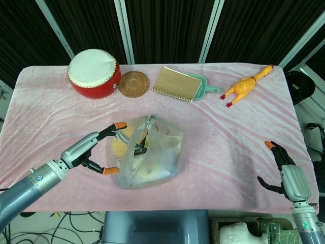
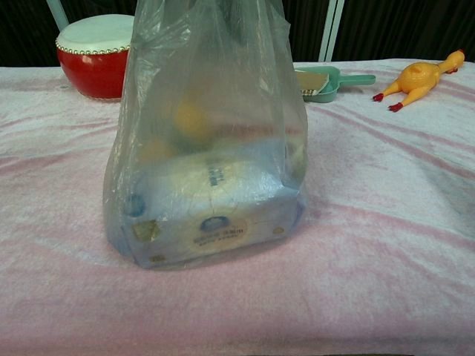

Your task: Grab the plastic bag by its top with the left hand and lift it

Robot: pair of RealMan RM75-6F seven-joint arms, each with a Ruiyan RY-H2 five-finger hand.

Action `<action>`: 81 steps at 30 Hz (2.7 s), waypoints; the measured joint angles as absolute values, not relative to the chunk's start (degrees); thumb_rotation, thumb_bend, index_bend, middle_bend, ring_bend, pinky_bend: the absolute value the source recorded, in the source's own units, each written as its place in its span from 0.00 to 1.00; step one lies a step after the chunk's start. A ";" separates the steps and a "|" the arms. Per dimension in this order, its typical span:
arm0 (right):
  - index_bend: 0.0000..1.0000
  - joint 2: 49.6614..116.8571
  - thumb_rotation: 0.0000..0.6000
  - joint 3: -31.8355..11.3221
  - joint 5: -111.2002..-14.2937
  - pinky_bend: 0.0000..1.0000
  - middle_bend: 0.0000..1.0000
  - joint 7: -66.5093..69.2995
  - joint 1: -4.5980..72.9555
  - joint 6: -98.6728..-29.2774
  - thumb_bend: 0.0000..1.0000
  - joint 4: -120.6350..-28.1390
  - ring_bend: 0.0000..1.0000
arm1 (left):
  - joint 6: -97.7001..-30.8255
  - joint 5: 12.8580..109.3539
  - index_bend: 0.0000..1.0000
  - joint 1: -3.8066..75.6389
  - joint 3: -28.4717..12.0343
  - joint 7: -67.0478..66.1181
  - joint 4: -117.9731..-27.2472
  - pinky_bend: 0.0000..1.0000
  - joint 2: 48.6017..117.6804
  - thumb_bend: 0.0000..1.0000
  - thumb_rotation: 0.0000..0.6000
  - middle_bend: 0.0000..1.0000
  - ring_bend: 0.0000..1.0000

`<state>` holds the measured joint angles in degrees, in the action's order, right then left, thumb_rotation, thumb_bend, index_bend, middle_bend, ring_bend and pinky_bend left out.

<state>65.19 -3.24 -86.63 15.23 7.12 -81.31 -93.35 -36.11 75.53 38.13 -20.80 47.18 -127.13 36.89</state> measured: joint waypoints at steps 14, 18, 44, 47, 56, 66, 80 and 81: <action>0.00 65.19 1.00 -3.32 -86.51 0.17 0.00 15.19 7.11 -81.31 0.20 -93.26 0.00 | -35.66 77.10 0.00 38.73 -20.61 49.78 -126.92 0.10 36.58 0.18 1.00 0.05 0.01; 0.00 65.19 1.00 -3.34 -86.46 0.17 0.00 15.23 7.11 -81.26 0.20 -93.25 0.00 | -35.31 76.88 0.00 39.19 -20.62 50.26 -126.67 0.10 36.76 0.18 1.00 0.05 0.01; 0.00 65.11 1.00 -3.47 -86.01 0.17 0.00 15.66 7.20 -80.86 0.20 -93.14 0.00 | -31.64 65.70 0.02 49.52 -22.37 44.14 -122.92 0.12 45.12 0.16 1.00 0.10 0.04; 0.00 65.10 1.00 -3.50 -85.94 0.17 0.00 15.76 7.21 -80.79 0.20 -93.12 0.00 | -31.63 63.15 0.03 51.14 -22.22 41.86 -122.16 0.14 46.78 0.16 1.00 0.11 0.05; 0.00 65.09 1.00 -3.53 -85.85 0.17 0.00 15.83 7.26 -80.63 0.20 -93.11 0.00 | -34.51 54.21 0.06 55.98 -21.42 34.61 -120.58 0.17 53.08 0.16 1.00 0.15 0.08; 0.00 65.04 1.00 -3.52 -85.86 0.17 0.00 16.07 7.26 -80.58 0.20 -93.15 0.00 | -39.81 49.61 0.16 58.43 -21.31 30.10 -120.27 0.26 58.63 0.16 1.00 0.26 0.19; 0.00 64.90 1.00 -3.46 -85.88 0.17 0.00 16.46 7.28 -80.41 0.20 -93.31 0.00 | -54.62 49.77 0.19 59.82 -20.63 17.51 -116.95 0.28 72.66 0.16 1.00 0.29 0.21; 0.00 64.89 1.00 -3.44 -85.91 0.17 0.00 16.47 7.28 -80.40 0.20 -93.32 0.00 | -55.57 50.00 0.19 59.83 -20.59 16.69 -116.63 0.28 73.68 0.16 1.00 0.29 0.21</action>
<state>64.89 -3.44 -85.91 16.47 7.28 -80.40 -93.32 -55.57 50.00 59.83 -20.59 16.69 -116.63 73.68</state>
